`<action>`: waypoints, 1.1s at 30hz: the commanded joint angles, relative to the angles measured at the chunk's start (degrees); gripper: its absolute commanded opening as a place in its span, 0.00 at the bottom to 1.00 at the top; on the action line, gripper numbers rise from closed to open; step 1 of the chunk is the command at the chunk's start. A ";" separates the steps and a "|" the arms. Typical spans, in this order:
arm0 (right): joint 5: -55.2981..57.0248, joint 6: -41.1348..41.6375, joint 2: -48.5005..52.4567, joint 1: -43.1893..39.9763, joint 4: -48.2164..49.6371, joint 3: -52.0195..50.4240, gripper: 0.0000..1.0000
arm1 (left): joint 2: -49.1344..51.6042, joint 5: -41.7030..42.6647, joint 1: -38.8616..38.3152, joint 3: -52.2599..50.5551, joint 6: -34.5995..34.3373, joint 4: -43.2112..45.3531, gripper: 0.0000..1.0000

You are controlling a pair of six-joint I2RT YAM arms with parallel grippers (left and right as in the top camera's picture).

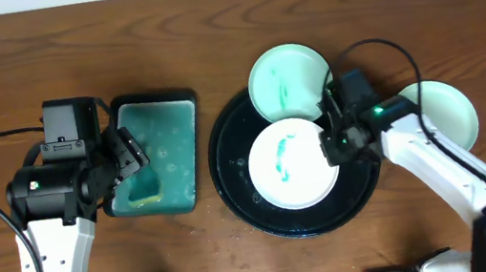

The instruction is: Clean dirty plates on tray and stack at the side

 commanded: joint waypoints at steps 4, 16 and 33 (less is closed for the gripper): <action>-1.03 -2.23 0.31 -1.25 2.73 0.72 0.20 | -0.04 -0.20 0.20 1.25 -1.64 -0.17 0.80; -4.57 13.88 -5.92 -2.03 -7.37 2.54 0.34 | 3.72 5.97 0.09 -1.09 -3.93 -2.58 0.80; -5.70 25.49 -2.58 -0.26 3.34 -12.41 0.01 | 5.05 10.12 0.09 -1.09 1.66 -3.28 0.80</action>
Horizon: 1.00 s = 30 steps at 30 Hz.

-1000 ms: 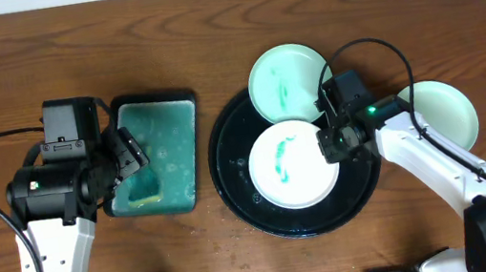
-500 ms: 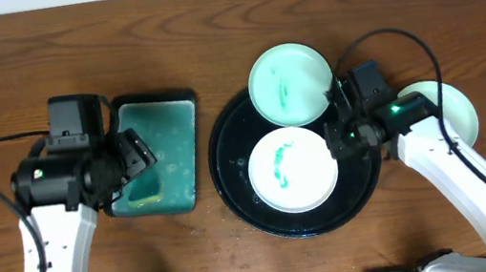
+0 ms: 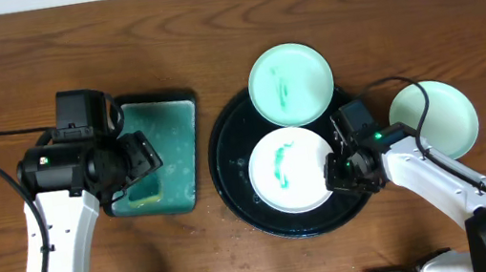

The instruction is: Clean dirty plates on tray and stack at the side

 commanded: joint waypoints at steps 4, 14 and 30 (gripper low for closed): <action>4.79 -10.56 -0.09 -1.46 1.55 1.77 0.01 | -0.22 1.49 0.09 -0.61 1.64 -1.05 0.80; 6.19 -26.03 -0.22 -1.60 1.81 10.51 0.36 | 0.33 0.52 0.09 -0.61 1.60 -1.25 0.80; 3.43 -22.93 -0.39 -1.75 -10.62 17.42 0.38 | 15.21 -8.79 0.22 -14.91 0.96 17.27 0.52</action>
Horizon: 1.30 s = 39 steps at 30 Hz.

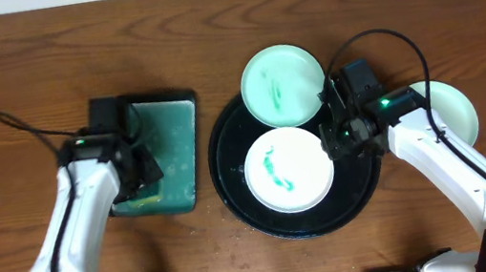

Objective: Clean dirty plates on tray and stack at the side
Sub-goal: 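Grasp the green sponge from the basin with the left gripper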

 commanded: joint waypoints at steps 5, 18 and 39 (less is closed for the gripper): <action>-2.05 3.23 -0.39 -0.61 -3.52 0.63 0.37 | 10.78 -2.60 0.26 -1.68 0.04 8.76 0.36; 4.31 16.33 0.02 -3.21 -6.12 0.20 0.47 | 7.50 -2.38 0.24 3.74 0.13 1.18 0.07; -4.31 4.33 0.15 -4.46 -5.62 -0.15 0.61 | 16.13 -5.40 0.24 -2.47 0.74 10.38 0.08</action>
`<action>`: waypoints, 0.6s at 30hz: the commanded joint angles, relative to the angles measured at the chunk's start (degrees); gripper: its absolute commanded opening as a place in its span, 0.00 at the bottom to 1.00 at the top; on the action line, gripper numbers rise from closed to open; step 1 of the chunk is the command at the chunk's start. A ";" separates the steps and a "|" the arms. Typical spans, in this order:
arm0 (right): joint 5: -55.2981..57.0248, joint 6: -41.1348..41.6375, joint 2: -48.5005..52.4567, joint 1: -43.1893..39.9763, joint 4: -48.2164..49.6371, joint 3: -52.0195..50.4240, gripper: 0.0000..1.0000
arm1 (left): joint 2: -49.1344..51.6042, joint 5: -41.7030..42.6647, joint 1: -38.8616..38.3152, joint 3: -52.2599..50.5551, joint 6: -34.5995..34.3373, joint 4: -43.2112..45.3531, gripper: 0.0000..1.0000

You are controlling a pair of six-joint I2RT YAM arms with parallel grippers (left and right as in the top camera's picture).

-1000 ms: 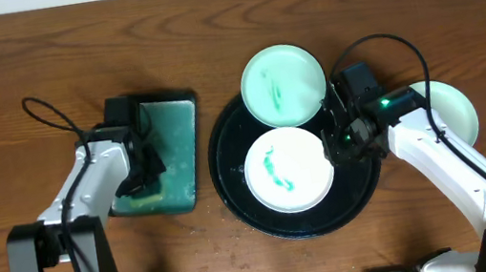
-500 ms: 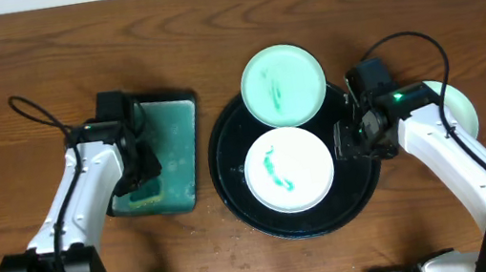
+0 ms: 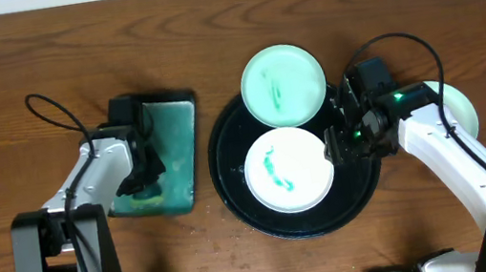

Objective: Clean dirty plates on tray and stack at the side
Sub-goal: 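Grasp the green sponge from the basin with the left gripper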

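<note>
A black round tray [image 3: 232, 191] holds a white plate [image 3: 300, 161] with a green smear. A mint plate [image 3: 284, 84], also smeared, overlaps the tray's far rim. A second mint plate [image 3: 460, 113] lies on the table to the right, partly hidden by my right arm. My right gripper [image 3: 335, 147] sits at the white plate's right rim and seems shut on it. My left gripper [image 3: 146, 170] is down in a green rectangular basin [image 3: 173, 132]. Its jaws do not show clearly.
A yellowish patch [image 3: 142, 201] lies at the basin's near end. Cables loop over the table behind both arms. Bare wooden table surrounds the basin and the tray.
My left arm has swung so its elbow lies further left, and its gripper stays in the basin. My right gripper stays at the white plate's right rim. The plates have not shifted.
My left gripper was open over the basin's left side, then lower in the basin, where it remains. My right gripper stayed on the white plate's right side, first mid-rim, then lower, then higher. The plate slid slightly left and its smear turned.
</note>
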 commanded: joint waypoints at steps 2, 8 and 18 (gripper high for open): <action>4.90 9.11 0.35 -0.13 -0.70 -0.13 0.61 | 1.42 0.59 0.46 0.57 0.28 -2.97 0.07; 6.45 10.40 2.43 -0.09 1.25 -0.13 0.62 | -4.20 2.51 0.44 7.26 0.35 -10.97 0.07; -0.35 1.36 11.10 -0.02 4.92 -0.13 0.48 | -16.48 11.28 -1.14 12.22 2.86 -16.50 0.07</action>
